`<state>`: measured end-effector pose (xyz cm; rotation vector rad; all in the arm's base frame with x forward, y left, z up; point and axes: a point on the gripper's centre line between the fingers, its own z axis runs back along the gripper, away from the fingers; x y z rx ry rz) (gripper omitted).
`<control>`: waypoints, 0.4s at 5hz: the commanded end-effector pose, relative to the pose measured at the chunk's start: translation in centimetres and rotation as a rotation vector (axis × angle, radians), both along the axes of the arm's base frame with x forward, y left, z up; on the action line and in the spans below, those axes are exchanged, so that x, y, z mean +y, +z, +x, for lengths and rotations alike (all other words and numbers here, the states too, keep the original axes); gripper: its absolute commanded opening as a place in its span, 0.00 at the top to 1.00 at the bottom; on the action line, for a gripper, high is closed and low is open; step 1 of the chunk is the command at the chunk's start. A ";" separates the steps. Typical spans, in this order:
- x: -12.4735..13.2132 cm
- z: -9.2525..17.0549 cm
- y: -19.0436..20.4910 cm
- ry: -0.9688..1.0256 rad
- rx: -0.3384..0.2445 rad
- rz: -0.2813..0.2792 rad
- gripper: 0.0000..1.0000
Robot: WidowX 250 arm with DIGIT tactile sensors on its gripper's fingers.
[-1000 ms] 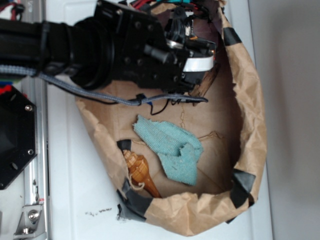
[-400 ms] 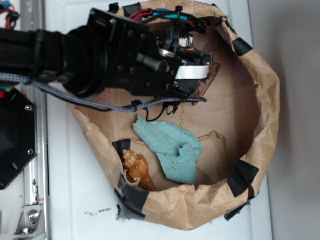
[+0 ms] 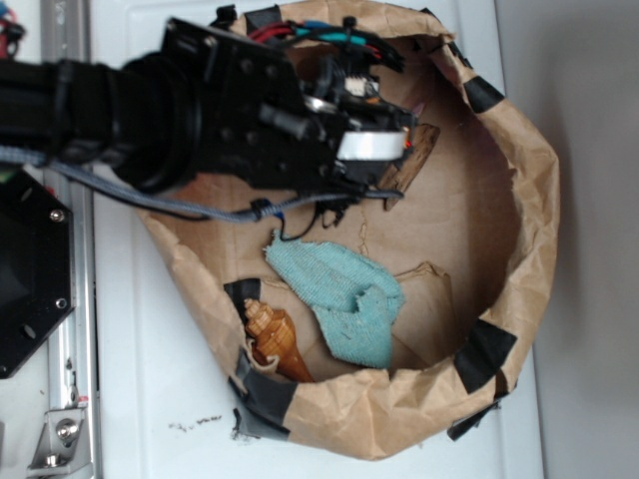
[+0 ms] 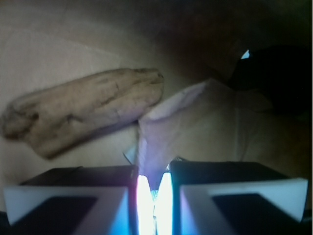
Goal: Grab the silver keys.
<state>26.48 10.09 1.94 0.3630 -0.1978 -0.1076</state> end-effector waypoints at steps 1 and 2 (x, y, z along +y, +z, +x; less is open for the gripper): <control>0.9 -0.2 1.0 0.017 -0.014 0.009 1.00; 0.2 -0.1 2.2 0.014 -0.035 -0.006 1.00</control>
